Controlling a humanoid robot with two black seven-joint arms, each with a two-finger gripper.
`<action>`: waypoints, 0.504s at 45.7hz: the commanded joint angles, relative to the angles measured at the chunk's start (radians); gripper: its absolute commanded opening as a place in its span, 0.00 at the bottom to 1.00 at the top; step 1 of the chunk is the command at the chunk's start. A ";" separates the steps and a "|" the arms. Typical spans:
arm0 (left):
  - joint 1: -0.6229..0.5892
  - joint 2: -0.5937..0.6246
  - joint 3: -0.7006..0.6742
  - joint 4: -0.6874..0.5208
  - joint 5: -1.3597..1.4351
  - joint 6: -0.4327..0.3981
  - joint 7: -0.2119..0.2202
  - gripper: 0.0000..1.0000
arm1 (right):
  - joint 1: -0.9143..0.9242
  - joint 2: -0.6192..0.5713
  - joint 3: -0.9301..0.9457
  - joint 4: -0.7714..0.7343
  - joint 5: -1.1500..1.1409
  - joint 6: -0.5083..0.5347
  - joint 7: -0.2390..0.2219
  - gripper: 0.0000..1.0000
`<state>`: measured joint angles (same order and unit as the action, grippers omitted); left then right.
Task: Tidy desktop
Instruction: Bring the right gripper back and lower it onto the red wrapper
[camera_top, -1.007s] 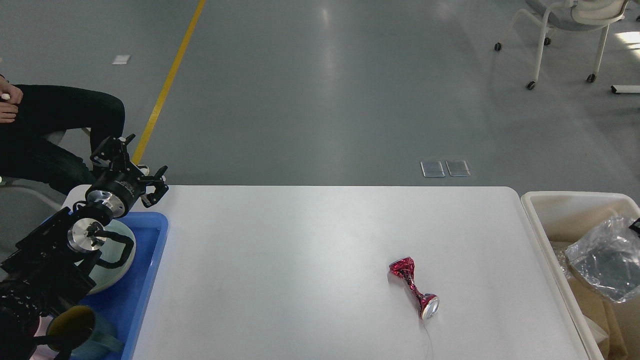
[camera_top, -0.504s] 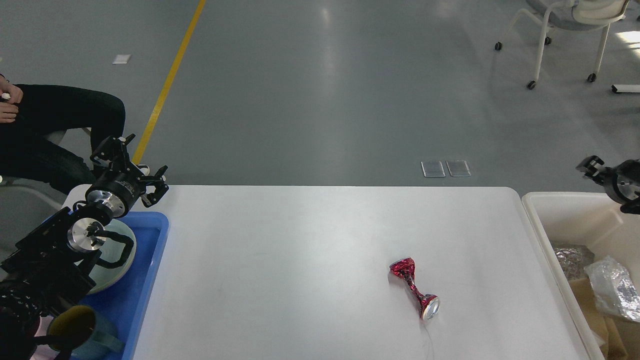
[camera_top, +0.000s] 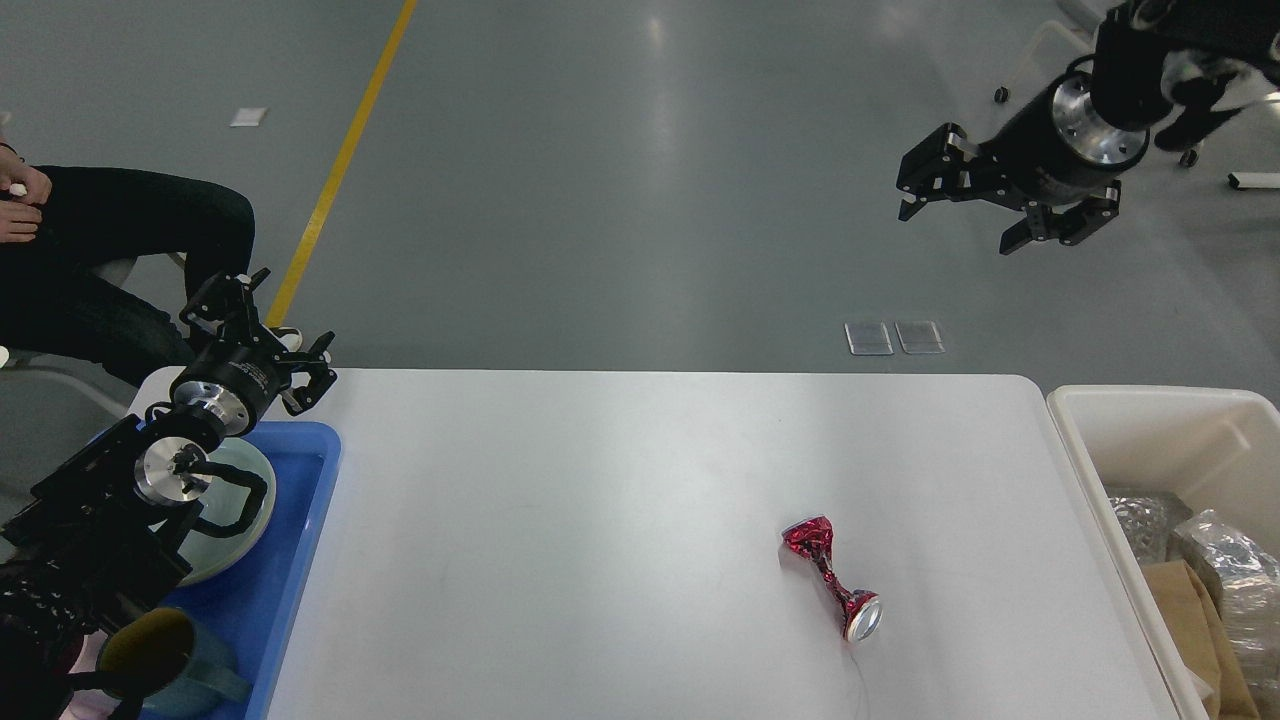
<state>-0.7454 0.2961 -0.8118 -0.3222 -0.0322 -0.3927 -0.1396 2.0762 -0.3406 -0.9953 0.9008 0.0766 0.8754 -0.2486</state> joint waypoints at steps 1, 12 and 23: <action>0.000 0.000 0.000 0.000 0.000 0.000 0.000 0.97 | 0.148 -0.006 -0.008 0.130 -0.001 0.057 0.000 1.00; 0.000 0.000 0.000 0.000 0.000 0.000 0.000 0.97 | 0.130 0.024 0.000 0.170 0.000 -0.064 0.000 1.00; 0.000 0.000 0.000 0.000 0.000 0.000 0.000 0.97 | -0.163 0.135 -0.002 0.173 -0.037 -0.334 0.002 1.00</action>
<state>-0.7455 0.2961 -0.8115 -0.3222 -0.0322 -0.3927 -0.1396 2.0353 -0.2604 -0.9996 1.0760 0.0686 0.5971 -0.2483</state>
